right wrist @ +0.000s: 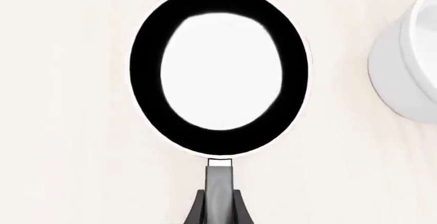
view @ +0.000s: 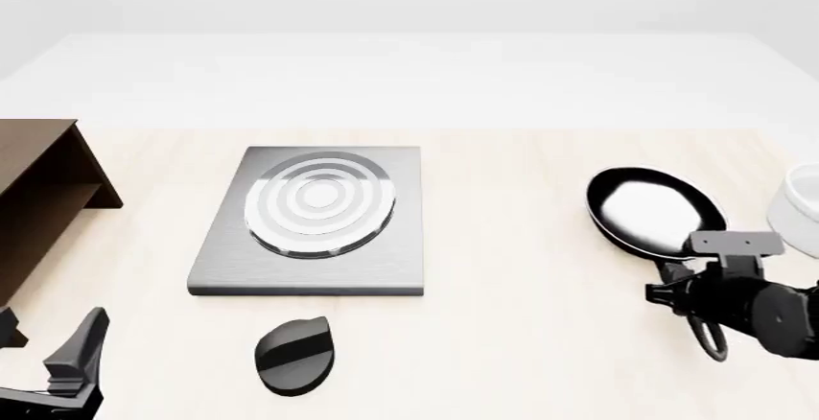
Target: Turn on the stove and put the frying pan on it.
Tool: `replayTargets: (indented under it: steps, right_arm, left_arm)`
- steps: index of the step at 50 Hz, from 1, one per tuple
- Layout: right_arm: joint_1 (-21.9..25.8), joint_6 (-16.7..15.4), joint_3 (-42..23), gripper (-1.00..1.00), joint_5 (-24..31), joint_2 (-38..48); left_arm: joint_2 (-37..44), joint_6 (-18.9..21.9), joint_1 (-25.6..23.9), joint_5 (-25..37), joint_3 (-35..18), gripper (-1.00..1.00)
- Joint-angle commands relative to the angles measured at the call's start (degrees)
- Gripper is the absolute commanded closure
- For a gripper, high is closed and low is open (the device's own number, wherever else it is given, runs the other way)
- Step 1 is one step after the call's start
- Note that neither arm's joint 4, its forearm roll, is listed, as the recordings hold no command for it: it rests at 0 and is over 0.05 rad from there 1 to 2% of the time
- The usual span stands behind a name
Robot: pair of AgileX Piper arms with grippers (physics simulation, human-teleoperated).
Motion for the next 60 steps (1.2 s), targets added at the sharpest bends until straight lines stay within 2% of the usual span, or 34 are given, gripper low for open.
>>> replayTargets:
  steps: [1, 18, 19, 27, 47, 60]
  right_arm:
    - [-0.41, 0.0, -0.08, 1.0, 2.55, -4.21]
    - [1.5, -1.14, -0.23, 1.0, 10.85, -16.45]
    - [2.45, -1.0, -0.48, 1.0, 13.0, -19.31]
    - [3.55, -1.25, -1.35, 1.0, 17.7, -24.99]
    - [8.94, -0.87, -2.5, 1.0, 23.54, -32.49]
    - [13.86, -0.47, -3.29, 1.0, 24.12, -33.43]
  left_arm:
    - [-0.18, 0.32, -0.13, -0.13, 0.02, -1.0]
    - [-0.41, 0.4, -0.11, -0.05, 0.02, -1.0]
    - [-0.29, 0.51, -0.13, -0.16, 0.02, -1.0]
    - [-0.28, 0.58, -0.06, -0.14, 0.02, -1.0]
    - [-0.53, 0.79, -0.03, 0.16, 0.02, -1.0]
    - [-0.33, 0.88, -0.02, 0.04, 0.02, -1.0]
